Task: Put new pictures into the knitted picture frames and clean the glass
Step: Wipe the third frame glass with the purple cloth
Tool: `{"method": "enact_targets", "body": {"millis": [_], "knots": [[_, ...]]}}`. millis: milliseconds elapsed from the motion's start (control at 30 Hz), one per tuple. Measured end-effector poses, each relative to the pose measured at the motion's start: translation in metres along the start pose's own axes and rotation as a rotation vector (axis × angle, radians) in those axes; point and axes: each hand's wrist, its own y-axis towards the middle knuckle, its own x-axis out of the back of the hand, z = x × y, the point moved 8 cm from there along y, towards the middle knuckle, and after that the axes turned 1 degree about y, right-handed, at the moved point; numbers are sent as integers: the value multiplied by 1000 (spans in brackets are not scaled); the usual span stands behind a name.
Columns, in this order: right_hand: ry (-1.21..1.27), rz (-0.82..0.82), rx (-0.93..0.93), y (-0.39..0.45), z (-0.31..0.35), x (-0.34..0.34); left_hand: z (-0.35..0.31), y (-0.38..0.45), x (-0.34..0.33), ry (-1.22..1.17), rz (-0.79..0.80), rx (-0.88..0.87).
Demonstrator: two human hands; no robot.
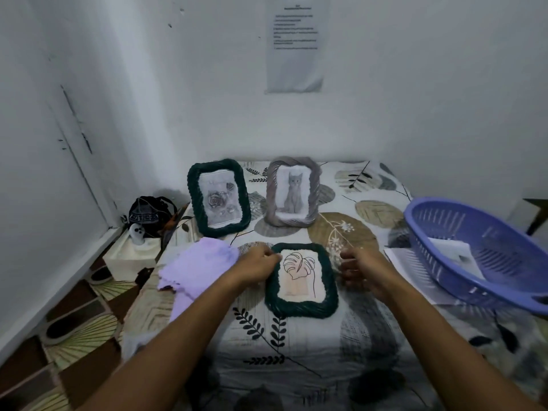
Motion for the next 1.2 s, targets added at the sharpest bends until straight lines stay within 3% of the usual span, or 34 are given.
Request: {"method": "enact_targets", "body": {"millis": [300, 500, 633, 933, 1100, 1200], "knots": [[198, 47, -137, -5, -13, -10, 10, -5, -15, -715, -105, 209], [363, 121, -57, -10, 2, -12, 13, -6, -2, -902, -254, 132], [357, 155, 51, -11, 23, -3, 2, -4, 3, -979, -263, 62], [286, 162, 189, -15, 56, 30, -32, 14, -16, -754, 114, 45], [302, 180, 221, -14, 70, 44, -64, 21, -36, -844, 352, -11], [288, 169, 237, -9, 77, 56, -82, 34, -38, -909, 380, -44]]}}
